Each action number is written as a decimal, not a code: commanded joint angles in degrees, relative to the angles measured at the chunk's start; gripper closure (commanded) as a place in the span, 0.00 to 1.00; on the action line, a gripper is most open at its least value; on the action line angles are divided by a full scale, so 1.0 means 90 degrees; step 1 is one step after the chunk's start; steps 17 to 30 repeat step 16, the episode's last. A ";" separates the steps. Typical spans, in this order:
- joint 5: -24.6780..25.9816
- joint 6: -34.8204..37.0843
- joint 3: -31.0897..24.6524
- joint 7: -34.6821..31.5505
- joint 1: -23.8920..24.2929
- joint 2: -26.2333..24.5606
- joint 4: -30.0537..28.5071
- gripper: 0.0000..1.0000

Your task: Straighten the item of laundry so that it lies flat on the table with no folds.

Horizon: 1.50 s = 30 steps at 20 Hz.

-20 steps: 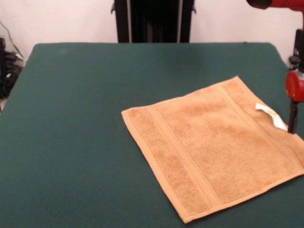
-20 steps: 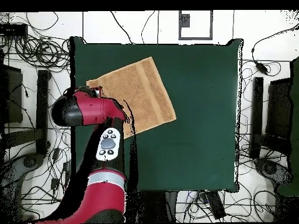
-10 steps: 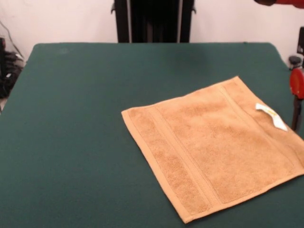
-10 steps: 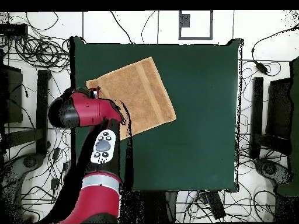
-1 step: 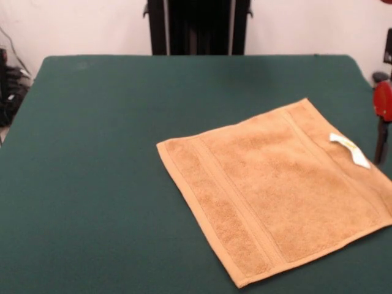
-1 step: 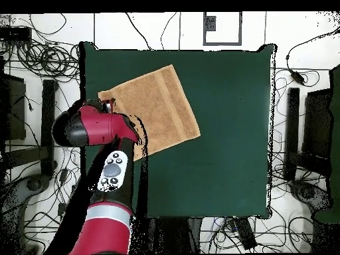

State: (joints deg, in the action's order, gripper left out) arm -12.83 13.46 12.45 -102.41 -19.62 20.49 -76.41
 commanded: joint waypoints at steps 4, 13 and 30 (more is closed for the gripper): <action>-0.0106 0.2238 0.0608 -0.1100 0.0266 0.0899 0.0067 0.00; 0.0118 0.3599 0.0905 -0.1083 0.0440 0.0899 0.1239 0.00; 0.0201 0.3919 0.0935 -0.1037 0.0438 0.0889 0.1485 0.00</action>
